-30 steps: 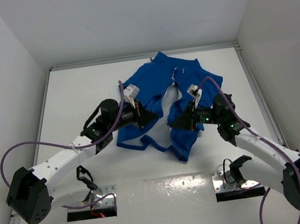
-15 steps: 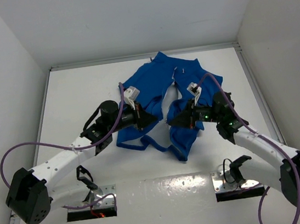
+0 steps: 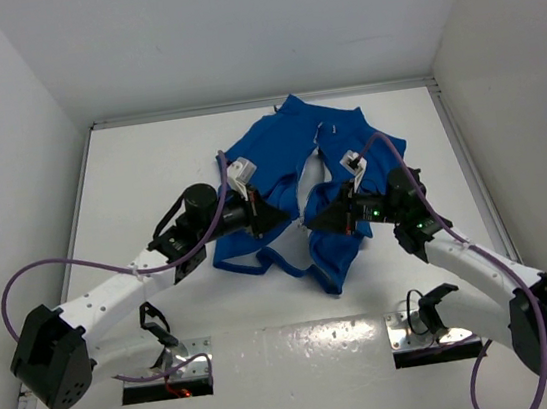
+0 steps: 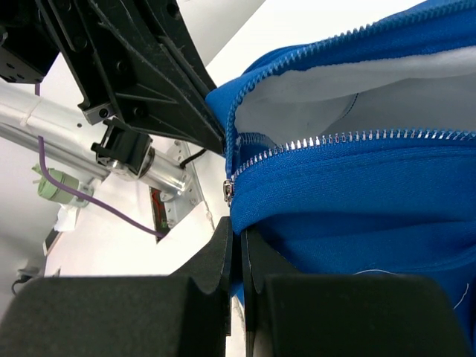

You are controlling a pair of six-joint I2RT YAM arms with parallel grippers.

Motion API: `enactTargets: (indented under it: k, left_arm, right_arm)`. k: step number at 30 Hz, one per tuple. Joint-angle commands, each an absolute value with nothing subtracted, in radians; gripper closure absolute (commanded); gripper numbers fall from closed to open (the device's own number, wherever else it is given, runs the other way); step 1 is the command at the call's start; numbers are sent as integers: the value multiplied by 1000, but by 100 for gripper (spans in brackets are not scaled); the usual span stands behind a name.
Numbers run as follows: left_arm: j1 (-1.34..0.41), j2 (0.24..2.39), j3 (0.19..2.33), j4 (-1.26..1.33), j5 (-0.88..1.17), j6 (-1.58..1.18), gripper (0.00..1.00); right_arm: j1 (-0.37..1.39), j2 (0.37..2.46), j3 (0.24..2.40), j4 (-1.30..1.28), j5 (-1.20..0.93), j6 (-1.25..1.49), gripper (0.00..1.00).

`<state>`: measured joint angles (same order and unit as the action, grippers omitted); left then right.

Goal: Zip up the jacket

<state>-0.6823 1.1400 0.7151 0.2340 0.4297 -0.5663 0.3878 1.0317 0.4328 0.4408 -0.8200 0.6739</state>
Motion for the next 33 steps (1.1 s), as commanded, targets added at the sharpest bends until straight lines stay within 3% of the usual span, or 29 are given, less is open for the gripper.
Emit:
enactTargets:
  k: [1, 33]
  left_arm:
    - [-703, 1141, 721, 307, 460, -577, 100]
    - [-684, 1169, 770, 318, 420, -568, 100]
  right_arm:
    - [388, 1035, 483, 523, -833, 672, 100]
    - [391, 1025, 466, 522, -844, 672, 100]
